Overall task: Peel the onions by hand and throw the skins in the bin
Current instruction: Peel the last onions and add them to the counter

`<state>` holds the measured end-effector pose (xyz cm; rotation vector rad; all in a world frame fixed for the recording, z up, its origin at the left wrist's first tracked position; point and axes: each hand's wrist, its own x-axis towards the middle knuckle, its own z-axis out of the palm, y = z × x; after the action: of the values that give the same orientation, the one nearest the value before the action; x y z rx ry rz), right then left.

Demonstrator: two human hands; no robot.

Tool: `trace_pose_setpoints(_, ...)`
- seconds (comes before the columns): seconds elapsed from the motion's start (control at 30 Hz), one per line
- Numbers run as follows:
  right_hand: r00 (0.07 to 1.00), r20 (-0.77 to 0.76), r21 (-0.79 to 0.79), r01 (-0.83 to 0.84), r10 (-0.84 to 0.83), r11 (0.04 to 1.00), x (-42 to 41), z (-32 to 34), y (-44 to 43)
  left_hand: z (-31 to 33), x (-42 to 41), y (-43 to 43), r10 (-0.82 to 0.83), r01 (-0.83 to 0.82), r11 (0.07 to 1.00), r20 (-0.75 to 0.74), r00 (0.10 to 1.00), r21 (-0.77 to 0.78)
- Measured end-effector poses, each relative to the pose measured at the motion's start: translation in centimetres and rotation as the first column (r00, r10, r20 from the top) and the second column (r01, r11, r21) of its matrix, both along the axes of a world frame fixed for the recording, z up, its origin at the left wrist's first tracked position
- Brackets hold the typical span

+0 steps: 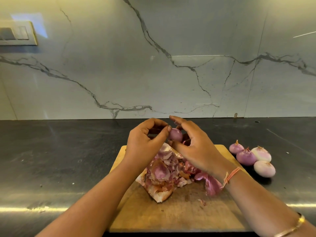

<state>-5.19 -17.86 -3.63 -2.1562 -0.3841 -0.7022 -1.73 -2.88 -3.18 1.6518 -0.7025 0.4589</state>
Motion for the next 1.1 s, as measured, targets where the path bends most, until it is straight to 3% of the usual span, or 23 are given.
trace_pose_setpoints(0.27, 1.0, 0.0, -0.228, -0.031, 0.031, 0.973, 0.1, -0.2, 0.1, 0.4, 0.1, -0.1, -0.145, 0.091, 0.968, -0.225, 0.963, -0.233)
trace_pose_setpoints(0.47, 0.999, 0.029, -0.288, -0.01, 0.019, 0.958, 0.0, -0.3, 0.2, 0.2, 0.3, -0.1, -0.091, 0.051, 0.979, -0.201, 0.975, -0.197)
trace_pose_setpoints(0.67, 0.995, 0.088, -0.135, 0.067, -0.055, 0.989, 0.2, 0.0, -0.1, 0.0, 0.8, 0.1, 0.094, -0.1, 0.993, -0.084, 0.992, -0.064)
trace_pose_setpoints(0.87, 0.997, 0.044, -0.008, 0.06, -0.059, 0.998, 0.0, 0.3, -0.3, 0.0, 1.3, 0.6, 0.173, -0.174, 0.984, -0.038, 0.984, -0.029)
trace_pose_setpoints(1.1, 0.997, 0.013, 0.159, 0.069, -0.072, 0.985, -0.3, 0.5, -0.8, -0.2, 1.6, 1.0, 0.254, -0.269, 0.948, 0.11, 0.961, 0.167)
